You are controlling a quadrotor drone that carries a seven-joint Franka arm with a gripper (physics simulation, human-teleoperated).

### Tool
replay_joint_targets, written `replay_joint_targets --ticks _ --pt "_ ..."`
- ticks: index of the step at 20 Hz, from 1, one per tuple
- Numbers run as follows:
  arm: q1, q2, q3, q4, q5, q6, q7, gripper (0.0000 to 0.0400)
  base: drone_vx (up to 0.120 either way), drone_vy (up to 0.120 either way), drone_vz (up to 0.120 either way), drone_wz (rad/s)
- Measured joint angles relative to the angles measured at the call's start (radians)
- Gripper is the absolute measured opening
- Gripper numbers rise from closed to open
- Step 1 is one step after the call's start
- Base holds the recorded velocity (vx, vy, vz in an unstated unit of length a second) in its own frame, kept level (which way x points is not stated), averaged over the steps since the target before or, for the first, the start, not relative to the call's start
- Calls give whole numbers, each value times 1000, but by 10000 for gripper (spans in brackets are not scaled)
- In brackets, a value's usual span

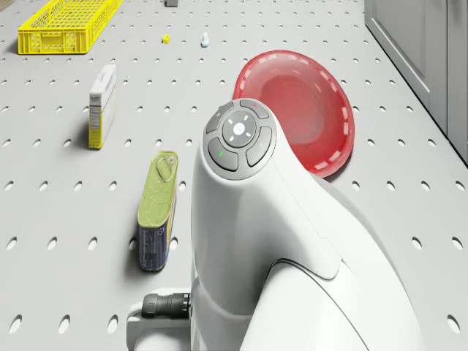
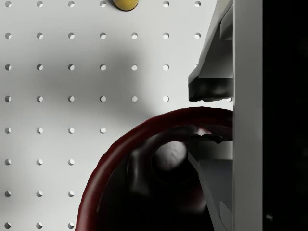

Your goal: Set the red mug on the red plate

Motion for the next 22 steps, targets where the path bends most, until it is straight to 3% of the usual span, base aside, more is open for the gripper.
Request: replay_joint_targets --ticks 5,12,18,22 --pt "-2 -19 5 0 10 17 2 99 120 -112 0 0" --pt "-4 -43 10 1 20 40 4 99 120 0 0 0" --pt "-6 -63 12 1 28 57 6 99 120 -100 0 0" --pt "-7 -74 14 2 33 69 7 99 120 0 0 0"
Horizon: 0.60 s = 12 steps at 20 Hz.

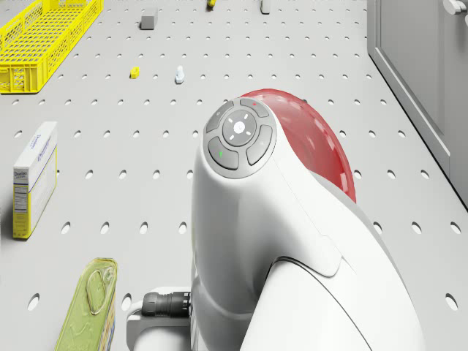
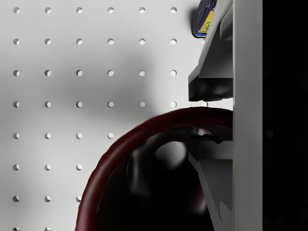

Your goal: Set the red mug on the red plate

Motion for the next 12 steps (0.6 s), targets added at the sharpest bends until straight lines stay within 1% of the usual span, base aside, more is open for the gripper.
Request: replay_joint_targets --ticks 12 --pt "-2 -31 4 1 12 29 2 99 120 0 0 0"
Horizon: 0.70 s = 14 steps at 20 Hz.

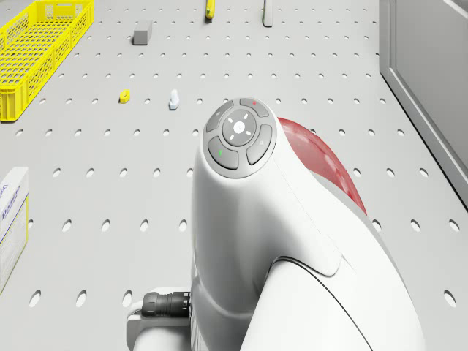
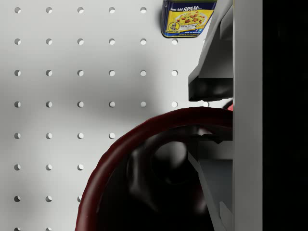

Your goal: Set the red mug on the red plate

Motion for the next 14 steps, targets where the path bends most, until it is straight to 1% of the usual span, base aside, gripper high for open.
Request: replay_joint_targets --ticks 14 --pt "-2 -29 4 0 11 27 2 99 120 0 0 0"
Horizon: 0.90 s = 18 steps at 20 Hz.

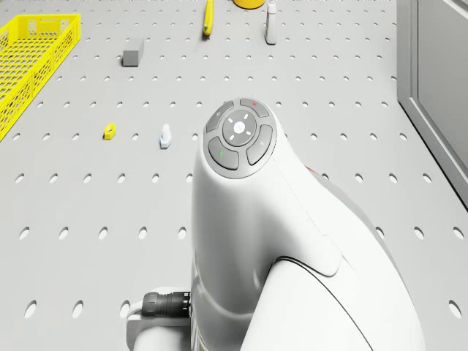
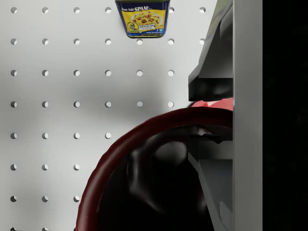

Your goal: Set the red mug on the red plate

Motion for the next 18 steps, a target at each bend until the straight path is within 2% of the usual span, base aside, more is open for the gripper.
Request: replay_joint_targets --ticks 7,10,18 --pt "-1 -11 2 0 4 11 1 99 120 0 0 0" --pt "-1 -16 2 0 6 15 1 99 120 0 -120 0" --pt "-2 -26 3 0 10 24 1 99 120 0 0 0"
